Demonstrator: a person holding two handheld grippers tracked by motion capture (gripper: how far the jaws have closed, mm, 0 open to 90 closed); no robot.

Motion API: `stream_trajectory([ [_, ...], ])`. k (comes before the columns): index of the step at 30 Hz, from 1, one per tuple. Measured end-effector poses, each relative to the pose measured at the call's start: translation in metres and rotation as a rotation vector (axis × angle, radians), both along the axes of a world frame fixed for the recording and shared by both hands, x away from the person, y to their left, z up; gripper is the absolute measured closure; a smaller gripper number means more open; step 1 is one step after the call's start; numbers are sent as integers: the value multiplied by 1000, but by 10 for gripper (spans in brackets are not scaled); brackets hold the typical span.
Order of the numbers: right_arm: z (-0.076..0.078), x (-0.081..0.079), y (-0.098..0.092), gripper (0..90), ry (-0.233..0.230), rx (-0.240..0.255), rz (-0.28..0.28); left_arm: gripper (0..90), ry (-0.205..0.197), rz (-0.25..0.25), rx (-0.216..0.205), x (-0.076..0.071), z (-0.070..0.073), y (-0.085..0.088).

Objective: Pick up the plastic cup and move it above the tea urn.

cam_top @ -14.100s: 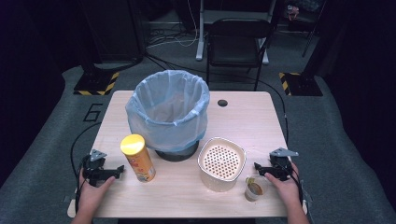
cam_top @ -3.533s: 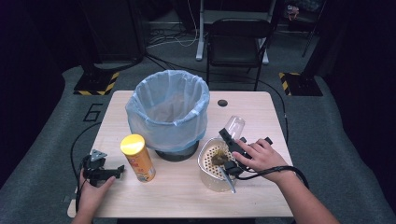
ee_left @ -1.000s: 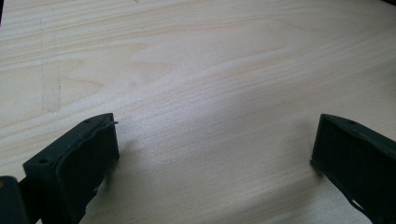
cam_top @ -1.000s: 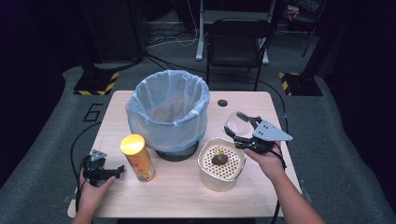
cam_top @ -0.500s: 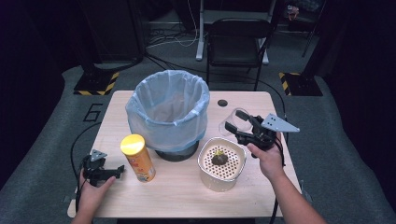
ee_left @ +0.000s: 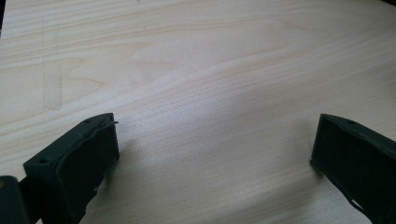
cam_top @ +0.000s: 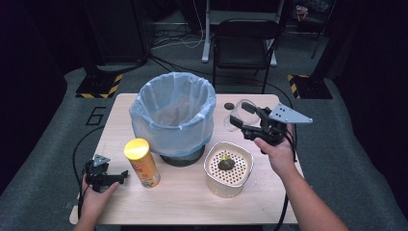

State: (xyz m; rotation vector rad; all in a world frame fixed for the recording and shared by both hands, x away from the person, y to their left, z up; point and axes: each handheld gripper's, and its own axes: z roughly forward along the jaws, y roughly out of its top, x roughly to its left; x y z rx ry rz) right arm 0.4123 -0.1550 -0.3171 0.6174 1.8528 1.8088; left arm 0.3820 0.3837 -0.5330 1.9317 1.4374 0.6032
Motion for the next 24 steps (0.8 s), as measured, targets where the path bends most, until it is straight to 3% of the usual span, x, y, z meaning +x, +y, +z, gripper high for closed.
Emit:
stream_trajectory([
  [6,35,4,12,343,-5,-26,-2,6,1,3,3,0,0,0],
  [13,75,12,40,339,-10,-44,26,6,1,3,3,0,0,0],
  [19,87,25,68,337,7,-70,40,6,1,3,3,0,0,0],
  [24,89,38,95,334,36,-106,59,6,-1,1,1,0,0,0],
])
